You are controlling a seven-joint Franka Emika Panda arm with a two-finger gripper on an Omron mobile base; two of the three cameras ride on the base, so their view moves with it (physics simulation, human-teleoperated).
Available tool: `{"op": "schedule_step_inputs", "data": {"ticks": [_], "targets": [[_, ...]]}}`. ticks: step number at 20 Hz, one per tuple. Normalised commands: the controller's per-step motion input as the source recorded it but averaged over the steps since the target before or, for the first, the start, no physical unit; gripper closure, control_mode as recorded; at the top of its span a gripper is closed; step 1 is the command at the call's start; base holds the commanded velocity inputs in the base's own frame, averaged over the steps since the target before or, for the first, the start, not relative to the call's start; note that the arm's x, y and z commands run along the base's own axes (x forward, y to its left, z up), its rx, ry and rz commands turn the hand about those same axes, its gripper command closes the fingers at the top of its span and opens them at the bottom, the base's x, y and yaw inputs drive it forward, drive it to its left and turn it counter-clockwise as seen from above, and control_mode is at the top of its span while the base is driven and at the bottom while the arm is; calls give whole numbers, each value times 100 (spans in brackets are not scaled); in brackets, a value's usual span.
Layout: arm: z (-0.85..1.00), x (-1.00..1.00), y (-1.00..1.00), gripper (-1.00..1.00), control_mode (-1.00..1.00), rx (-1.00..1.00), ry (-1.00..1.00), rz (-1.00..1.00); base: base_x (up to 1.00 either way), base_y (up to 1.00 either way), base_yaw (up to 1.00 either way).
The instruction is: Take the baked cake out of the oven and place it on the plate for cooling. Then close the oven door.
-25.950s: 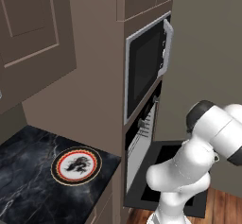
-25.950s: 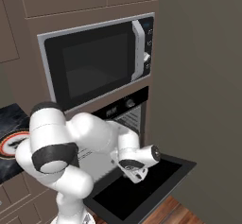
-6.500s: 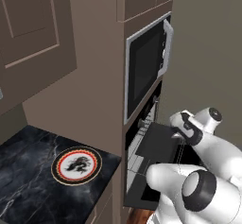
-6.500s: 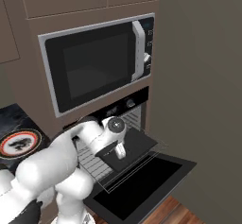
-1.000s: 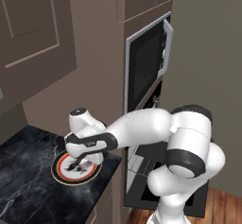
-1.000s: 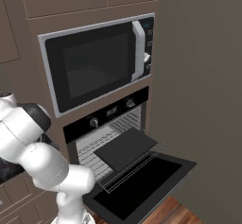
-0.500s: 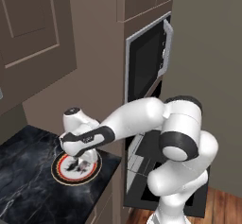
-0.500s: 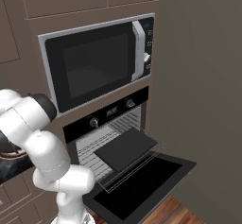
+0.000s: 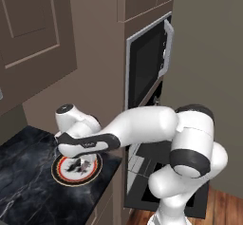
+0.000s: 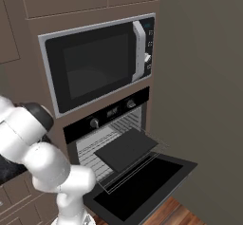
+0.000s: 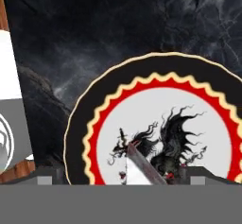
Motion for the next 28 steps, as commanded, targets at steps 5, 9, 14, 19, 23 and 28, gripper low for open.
{"op": "schedule_step_inputs", "data": {"ticks": [5, 9, 14, 19, 23, 28], "targets": [[85, -36, -36, -100, -100, 0, -11, 0, 0, 0, 0], [67, -28, -66, -100, -100, 0, -4, -1, 0, 0, 0], [45, -35, -82, -100, -100, 0, 0, 0, 0, 0, 0], [43, -60, -94, -100, -100, 1, 0, 0, 0, 0, 0], [52, -79, -100, -100, -100, 8, 0, 0, 0, 0, 0], [42, -64, -100, -100, -100, 12, 0, 0, 0, 0, 0]]}}
